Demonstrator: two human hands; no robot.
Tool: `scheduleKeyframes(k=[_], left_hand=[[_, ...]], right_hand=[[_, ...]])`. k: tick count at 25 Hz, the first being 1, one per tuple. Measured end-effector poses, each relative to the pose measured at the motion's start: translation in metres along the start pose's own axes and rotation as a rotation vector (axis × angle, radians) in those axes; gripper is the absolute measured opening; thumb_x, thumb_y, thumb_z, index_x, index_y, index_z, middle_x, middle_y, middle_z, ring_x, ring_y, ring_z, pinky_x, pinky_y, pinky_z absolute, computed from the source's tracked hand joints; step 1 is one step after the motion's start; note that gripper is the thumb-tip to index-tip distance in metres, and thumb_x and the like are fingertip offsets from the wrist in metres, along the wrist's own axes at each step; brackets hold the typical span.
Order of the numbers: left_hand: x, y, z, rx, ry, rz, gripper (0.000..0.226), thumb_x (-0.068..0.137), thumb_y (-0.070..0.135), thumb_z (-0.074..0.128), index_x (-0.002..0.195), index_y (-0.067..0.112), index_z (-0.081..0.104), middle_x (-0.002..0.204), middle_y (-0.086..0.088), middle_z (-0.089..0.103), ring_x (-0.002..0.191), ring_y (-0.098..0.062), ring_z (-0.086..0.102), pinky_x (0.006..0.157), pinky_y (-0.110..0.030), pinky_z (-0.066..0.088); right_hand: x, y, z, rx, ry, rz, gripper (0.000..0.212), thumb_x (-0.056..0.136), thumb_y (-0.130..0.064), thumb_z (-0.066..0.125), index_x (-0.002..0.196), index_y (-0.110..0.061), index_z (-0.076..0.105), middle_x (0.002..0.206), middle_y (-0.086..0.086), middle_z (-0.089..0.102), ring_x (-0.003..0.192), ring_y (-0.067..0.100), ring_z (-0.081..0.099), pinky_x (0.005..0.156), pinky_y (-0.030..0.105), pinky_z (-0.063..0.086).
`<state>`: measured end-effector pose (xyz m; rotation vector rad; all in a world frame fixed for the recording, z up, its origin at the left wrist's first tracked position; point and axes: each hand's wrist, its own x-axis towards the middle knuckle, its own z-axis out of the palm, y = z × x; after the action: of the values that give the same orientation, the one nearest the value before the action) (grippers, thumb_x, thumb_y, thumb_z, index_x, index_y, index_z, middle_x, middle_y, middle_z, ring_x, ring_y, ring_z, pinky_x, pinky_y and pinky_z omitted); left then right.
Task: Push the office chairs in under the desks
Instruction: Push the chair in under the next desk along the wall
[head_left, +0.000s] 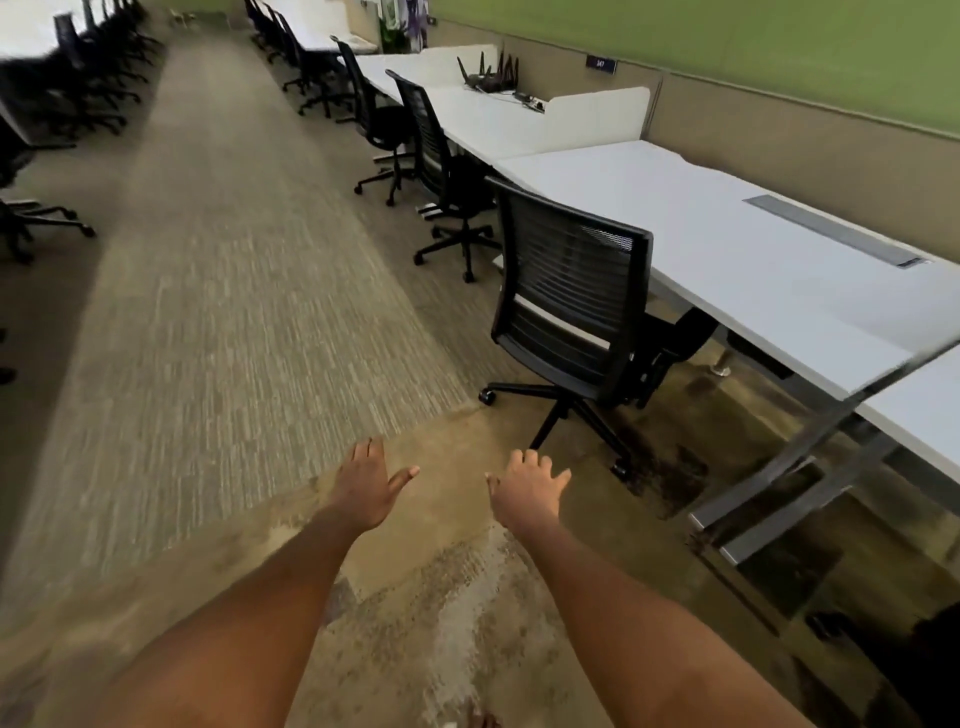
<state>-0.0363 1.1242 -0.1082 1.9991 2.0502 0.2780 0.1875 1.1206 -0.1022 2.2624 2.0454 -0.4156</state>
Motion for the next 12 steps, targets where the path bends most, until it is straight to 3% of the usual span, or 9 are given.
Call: scheduleKeyframes(k=[8, 12], left_hand=[[0.144, 0.005, -0.013, -0.091, -0.019, 0.079, 0.082, 0.091, 0.055, 0.049, 0.146, 0.0, 0.023, 0.149, -0.019, 0.031, 0.138, -0.032, 0.028, 0.114, -0.041, 0.025], [0.234, 0.0, -0.017, -0.073, -0.012, 0.181, 0.081, 0.091, 0.056, 0.046, 0.145, 0.0, 0.026, 0.147, -0.018, 0.035, 0.136, -0.032, 0.031, 0.113, -0.041, 0.026]], right_hand=[[0.129, -0.044, -0.036, 0.061, 0.098, 0.007, 0.053, 0.097, -0.052, 0.035, 0.132, -0.013, 0.042, 0.133, 0.009, 0.045, 0.127, 0.033, 0.037, 0.106, 0.064, 0.022], [0.198, -0.054, -0.054, 0.107, 0.17, 0.133, 0.055, 0.096, -0.053, 0.037, 0.135, -0.015, 0.039, 0.136, 0.009, 0.044, 0.129, 0.032, 0.036, 0.107, 0.063, 0.023]])
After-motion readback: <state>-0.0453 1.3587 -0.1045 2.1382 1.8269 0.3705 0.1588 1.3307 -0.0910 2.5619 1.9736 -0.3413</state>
